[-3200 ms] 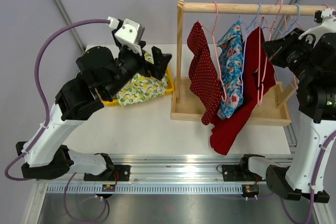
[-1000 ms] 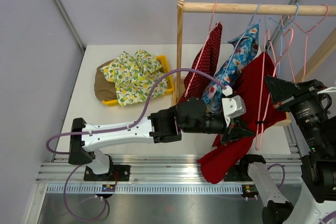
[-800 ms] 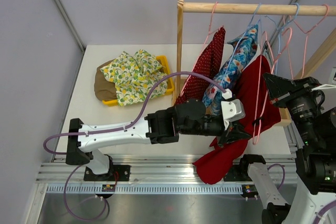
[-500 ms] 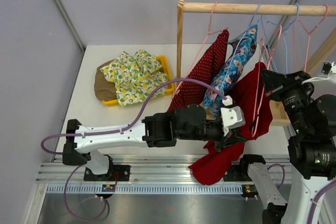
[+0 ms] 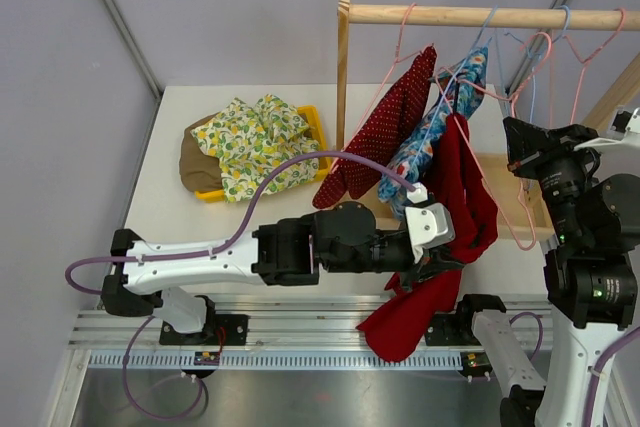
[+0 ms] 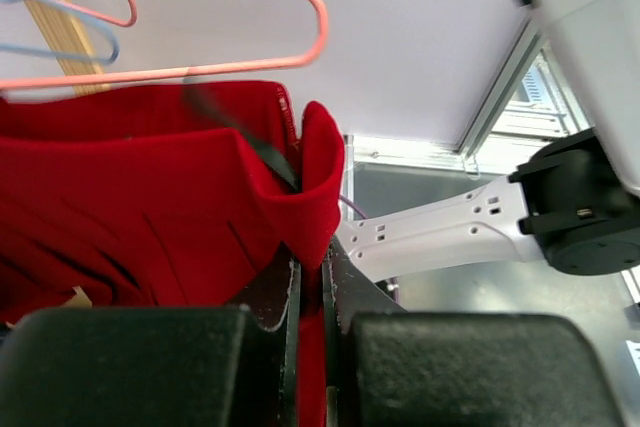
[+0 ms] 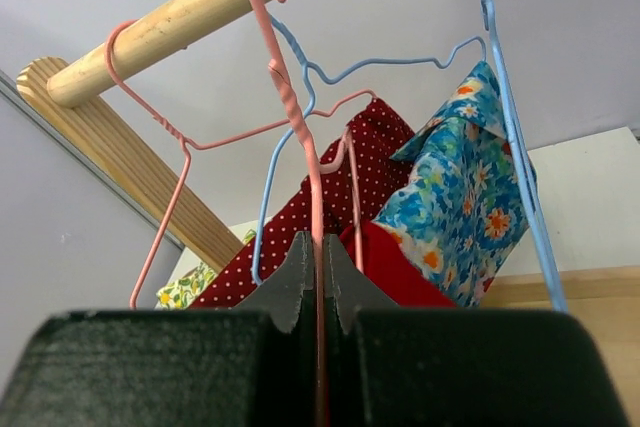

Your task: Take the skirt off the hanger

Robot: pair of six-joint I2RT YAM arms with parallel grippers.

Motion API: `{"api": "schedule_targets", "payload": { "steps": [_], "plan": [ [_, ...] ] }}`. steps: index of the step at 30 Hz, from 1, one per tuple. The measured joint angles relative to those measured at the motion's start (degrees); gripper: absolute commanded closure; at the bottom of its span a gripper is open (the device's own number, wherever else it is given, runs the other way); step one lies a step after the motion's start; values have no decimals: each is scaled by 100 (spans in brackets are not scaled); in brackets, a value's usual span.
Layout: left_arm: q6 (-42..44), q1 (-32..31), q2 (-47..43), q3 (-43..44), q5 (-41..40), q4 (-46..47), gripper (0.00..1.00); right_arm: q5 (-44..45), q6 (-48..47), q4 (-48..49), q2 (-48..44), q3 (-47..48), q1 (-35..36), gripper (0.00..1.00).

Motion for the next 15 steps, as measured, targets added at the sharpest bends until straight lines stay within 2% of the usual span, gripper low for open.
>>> {"api": "schedule_targets", "payload": {
  "steps": [5, 10, 15],
  "plan": [
    [0, -42, -76, -4, -17, 0, 100, -11, -68, 48, 79, -9, 0, 100],
    [61, -72, -76, -50, -164, -94, 100, -7, -46, -468, 225, 686, 0, 100],
    [420, -144, 70, 490, -817, -837, 100, 17, 74, -1141, -81, 1309, 0, 100]
  ]
}}
